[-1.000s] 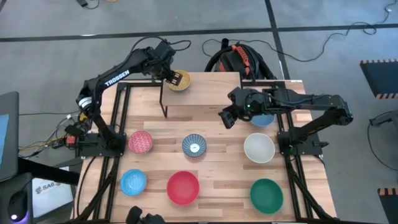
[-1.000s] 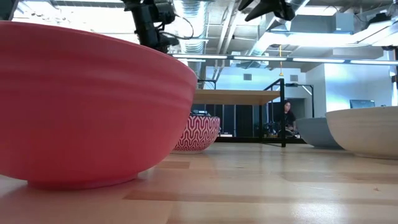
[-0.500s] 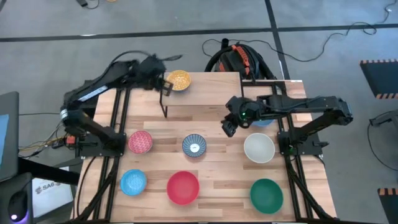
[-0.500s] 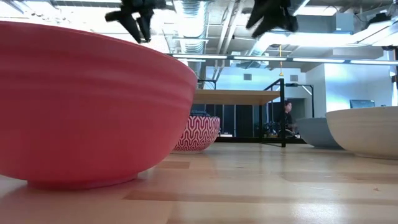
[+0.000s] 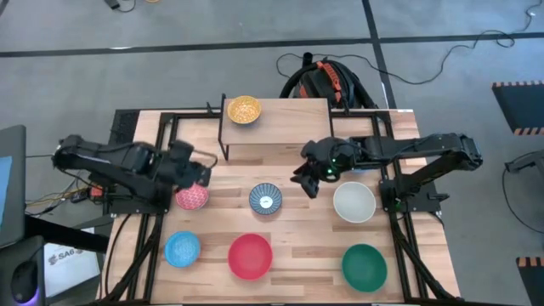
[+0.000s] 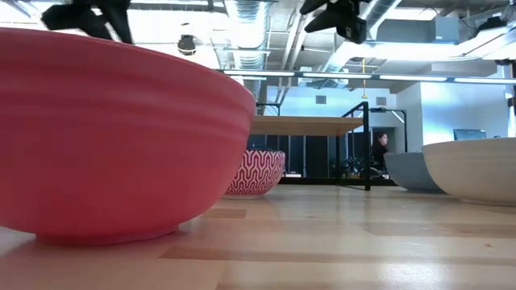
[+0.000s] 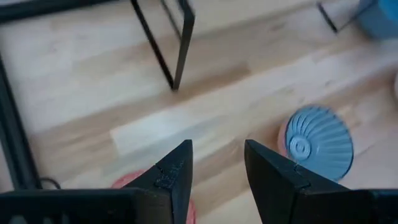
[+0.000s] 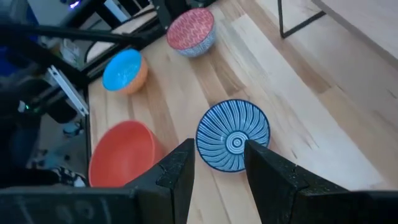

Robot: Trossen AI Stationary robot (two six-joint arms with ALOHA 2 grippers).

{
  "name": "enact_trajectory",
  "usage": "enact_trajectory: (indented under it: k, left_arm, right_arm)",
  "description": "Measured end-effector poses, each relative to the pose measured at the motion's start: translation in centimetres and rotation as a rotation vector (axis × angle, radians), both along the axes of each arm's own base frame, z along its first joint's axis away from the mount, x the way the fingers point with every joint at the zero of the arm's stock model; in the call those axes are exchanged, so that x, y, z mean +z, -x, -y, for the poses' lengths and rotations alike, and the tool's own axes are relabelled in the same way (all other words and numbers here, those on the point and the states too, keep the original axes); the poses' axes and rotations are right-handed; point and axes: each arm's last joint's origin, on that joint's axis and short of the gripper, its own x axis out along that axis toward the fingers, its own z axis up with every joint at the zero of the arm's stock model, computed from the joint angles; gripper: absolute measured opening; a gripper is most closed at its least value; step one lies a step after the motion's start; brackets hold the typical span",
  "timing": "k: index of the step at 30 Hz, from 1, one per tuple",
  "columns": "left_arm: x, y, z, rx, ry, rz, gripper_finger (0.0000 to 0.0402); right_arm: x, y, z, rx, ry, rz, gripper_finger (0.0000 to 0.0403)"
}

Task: Place and stack bowls onto a shelf
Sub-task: Stack the red pattern bowl on top of the yellow pattern bowl on the shelf

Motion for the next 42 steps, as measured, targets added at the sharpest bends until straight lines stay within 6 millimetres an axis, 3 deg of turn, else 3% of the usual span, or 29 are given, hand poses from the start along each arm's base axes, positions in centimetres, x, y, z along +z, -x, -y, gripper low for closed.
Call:
enact_trajectory:
  k: [6,17,26,33,42]
  left_arm:
    - [-3.4,1.8,0.7,-0.031,0.033,-0.076,0.0128]
    - [-8.4,4.0,0.7,-0.099,0.198,-0.17,0.0128]
    - [-9.4,4.4,0.5,-0.136,0.186,-0.179,0.0128]
    - [-9.6,4.2,0.6,-0.097,0.225,-0.182,0.0128]
    - [-11.2,2.3,1.6,0.027,0.284,-0.264,0.0128]
  right_arm:
    - [-0.3,-0.2,-0.7,-0.068,-0.041,-0.004,0.0166]
    - [-4.7,-4.3,-4.2,-0.114,-0.2,-0.077,0.0166]
    - [-6.1,-5.1,-7.0,-0.166,-0.269,-0.085,0.0166]
    - [-6.3,-5.1,-7.7,-0.214,-0.277,-0.068,0.0166]
    - [-6.3,-5.0,-7.9,-0.266,-0.264,-0.051,0.0166]
